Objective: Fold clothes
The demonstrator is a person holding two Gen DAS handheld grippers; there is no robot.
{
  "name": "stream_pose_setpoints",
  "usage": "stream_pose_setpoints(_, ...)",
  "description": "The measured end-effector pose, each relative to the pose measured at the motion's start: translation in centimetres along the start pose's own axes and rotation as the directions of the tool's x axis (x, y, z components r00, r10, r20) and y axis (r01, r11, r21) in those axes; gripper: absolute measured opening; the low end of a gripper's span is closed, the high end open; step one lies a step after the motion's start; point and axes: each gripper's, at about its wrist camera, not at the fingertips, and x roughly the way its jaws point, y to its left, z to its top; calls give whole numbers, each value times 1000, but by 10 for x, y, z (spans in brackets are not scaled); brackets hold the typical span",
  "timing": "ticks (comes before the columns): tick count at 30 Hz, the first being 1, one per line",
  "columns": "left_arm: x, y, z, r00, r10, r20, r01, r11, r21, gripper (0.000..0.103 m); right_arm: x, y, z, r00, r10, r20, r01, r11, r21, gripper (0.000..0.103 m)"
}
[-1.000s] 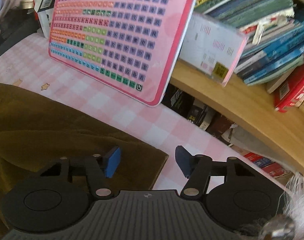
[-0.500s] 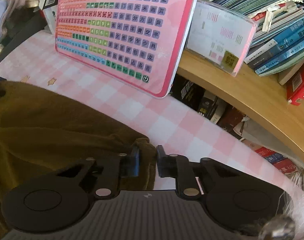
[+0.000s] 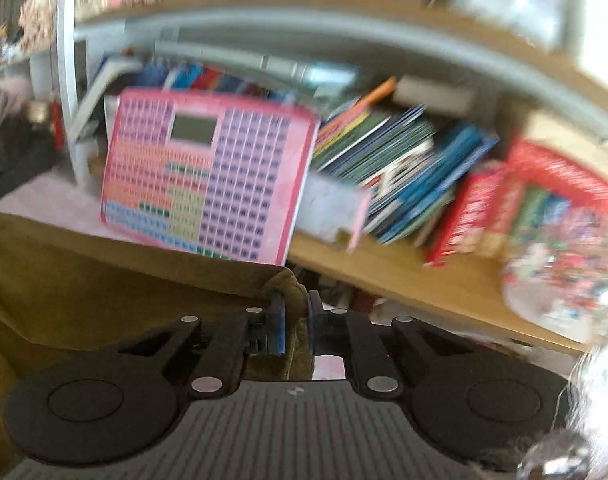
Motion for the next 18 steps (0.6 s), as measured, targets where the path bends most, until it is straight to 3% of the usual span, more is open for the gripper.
stream_pose_setpoints(5, -59, -32, -16, 992, -15, 125, 2, 995, 100, 6, -97, 23, -31, 991, -99, 86, 92, 993, 76, 9)
stream_pose_setpoints(8, -84, -43, -42, 986, -54, 155, 42, 996, 79, 6, -150, 44, -69, 989, -132, 70, 123, 984, 125, 9)
stream_pose_setpoints(14, -99, -59, -113, 988, -127, 89, 131, 990, -44, 11, -194, 89, -169, 979, -166, -120, 190, 953, 235, 10)
stream_pose_setpoints(16, -97, -63, -132, 989, -143, 40, 146, 985, -92, 13, -195, 101, -198, 963, -183, -198, 232, 935, 267, 13)
stream_pose_setpoints(17, -97, -63, -139, 987, -158, 14, 158, 979, -125, 14, -195, 108, -211, 951, -194, -241, 260, 924, 280, 20)
stream_pose_setpoints(18, -97, -62, -146, 985, -175, -10, 171, 972, -161, 15, -195, 114, -219, 930, -221, -294, 307, 908, 287, 24)
